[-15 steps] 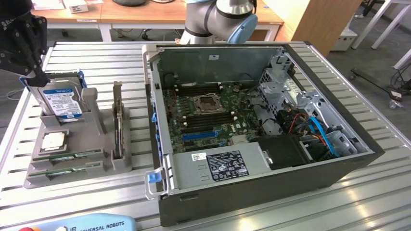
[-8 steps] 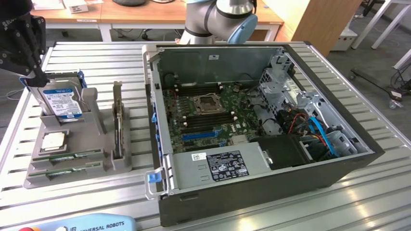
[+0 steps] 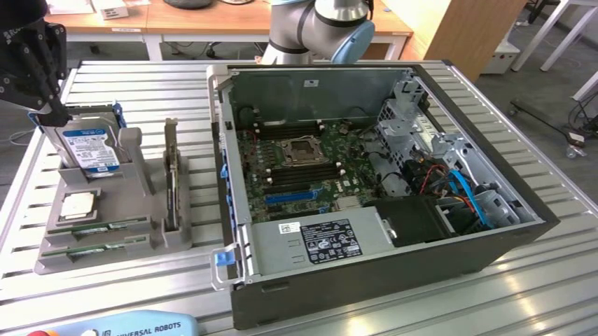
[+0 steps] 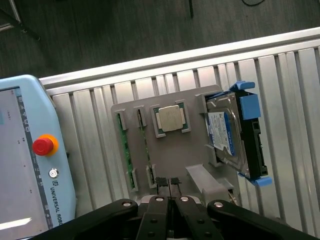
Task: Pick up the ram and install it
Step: 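Pick up the ram and move it above insertion slot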
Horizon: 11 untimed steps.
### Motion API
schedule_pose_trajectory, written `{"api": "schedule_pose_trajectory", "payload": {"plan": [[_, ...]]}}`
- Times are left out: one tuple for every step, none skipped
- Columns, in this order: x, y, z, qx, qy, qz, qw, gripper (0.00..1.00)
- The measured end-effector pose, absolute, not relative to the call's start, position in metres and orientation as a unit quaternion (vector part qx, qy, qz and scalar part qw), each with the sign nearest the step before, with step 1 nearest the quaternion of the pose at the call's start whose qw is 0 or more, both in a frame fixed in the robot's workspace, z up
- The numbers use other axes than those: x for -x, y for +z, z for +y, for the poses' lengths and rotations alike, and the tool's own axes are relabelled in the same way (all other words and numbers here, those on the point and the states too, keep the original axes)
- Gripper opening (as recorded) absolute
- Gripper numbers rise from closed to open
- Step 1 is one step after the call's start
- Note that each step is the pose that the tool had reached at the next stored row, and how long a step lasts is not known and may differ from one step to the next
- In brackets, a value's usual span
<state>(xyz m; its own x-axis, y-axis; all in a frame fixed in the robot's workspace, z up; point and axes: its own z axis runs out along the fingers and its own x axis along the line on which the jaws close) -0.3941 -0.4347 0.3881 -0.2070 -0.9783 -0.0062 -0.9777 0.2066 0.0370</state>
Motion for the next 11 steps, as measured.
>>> {"api": "schedule_pose_trajectory", "payload": {"plan": [[0.3941, 0.3881, -0.4348, -0.63, -0.016, -0.777, 0.009, 0.1], [0.3941, 0.3882, -0.4347, -0.63, -0.016, -0.777, 0.009, 0.1], [0.3941, 0.3881, -0.4347, -0.63, -0.016, -0.777, 0.009, 0.1], [0.3941, 0.3881, -0.4347, -0.63, -0.016, -0.777, 0.009, 0.11], [0.3941, 0.3881, -0.4348, -0.63, -0.016, -0.777, 0.009, 0.11], [0.3941, 0.3881, -0.4348, -0.63, -0.016, -0.777, 0.009, 0.16], [0.3941, 0.3881, -0.4348, -0.63, -0.016, -0.777, 0.009, 0.23], [0.3941, 0.3881, -0.4347, -0.63, -0.016, -0.777, 0.009, 0.23], [0.3941, 0.3881, -0.4347, -0.63, -0.016, -0.777, 0.009, 0.29], [0.3941, 0.3881, -0.4347, -0.63, -0.016, -0.777, 0.009, 0.29], [0.3941, 0.3881, -0.4348, -0.63, -0.016, -0.777, 0.009, 0.29]]}}
